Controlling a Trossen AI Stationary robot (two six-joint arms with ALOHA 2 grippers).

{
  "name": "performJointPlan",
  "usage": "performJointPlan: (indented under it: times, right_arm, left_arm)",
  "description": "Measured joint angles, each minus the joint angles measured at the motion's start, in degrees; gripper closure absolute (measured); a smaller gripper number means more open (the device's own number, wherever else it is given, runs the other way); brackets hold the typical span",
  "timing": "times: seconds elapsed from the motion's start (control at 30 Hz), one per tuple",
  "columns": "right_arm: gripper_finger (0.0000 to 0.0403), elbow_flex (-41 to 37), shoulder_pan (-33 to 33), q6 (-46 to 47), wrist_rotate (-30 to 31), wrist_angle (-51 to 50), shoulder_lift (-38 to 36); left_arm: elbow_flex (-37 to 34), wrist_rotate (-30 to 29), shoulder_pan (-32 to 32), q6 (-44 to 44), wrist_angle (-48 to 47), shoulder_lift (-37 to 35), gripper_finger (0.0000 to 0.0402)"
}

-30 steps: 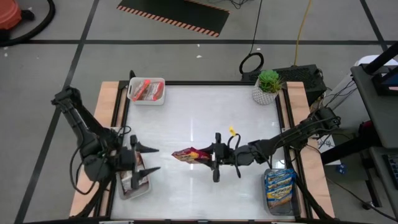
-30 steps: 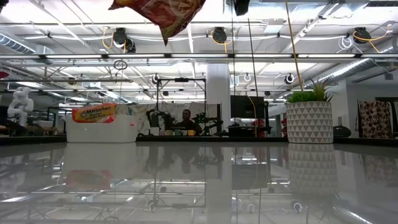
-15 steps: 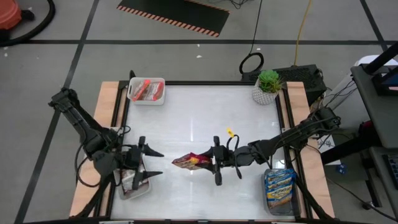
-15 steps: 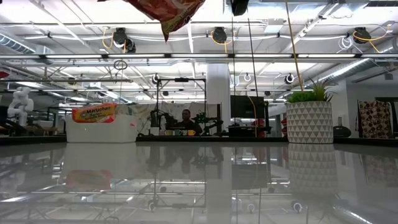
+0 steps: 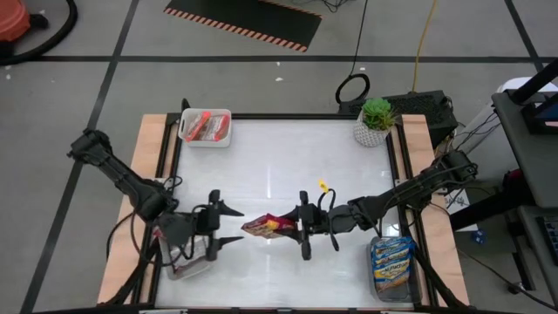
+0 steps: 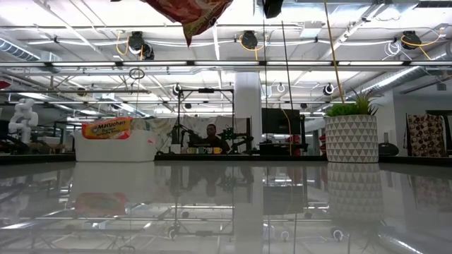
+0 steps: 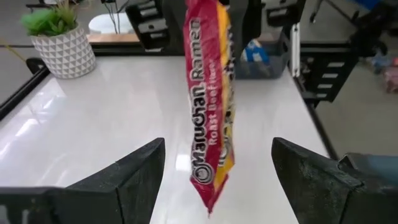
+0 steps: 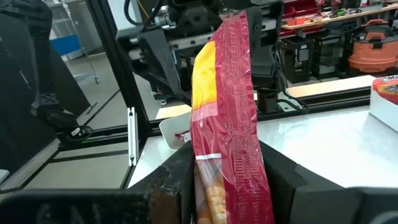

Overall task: Sort Maruchan noodles
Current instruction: Put the red noodle pack into the gray bin

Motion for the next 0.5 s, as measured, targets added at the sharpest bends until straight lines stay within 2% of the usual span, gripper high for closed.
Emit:
performJointPlan:
  times: [0.5]
  right_arm:
    - [0.0289, 0.0, 0.0, 0.0, 0.0, 0.0, 0.0]
  left_arm:
    - [0.0, 5.4, 5.6, 2.1, 9.3, 7.2, 0.0103]
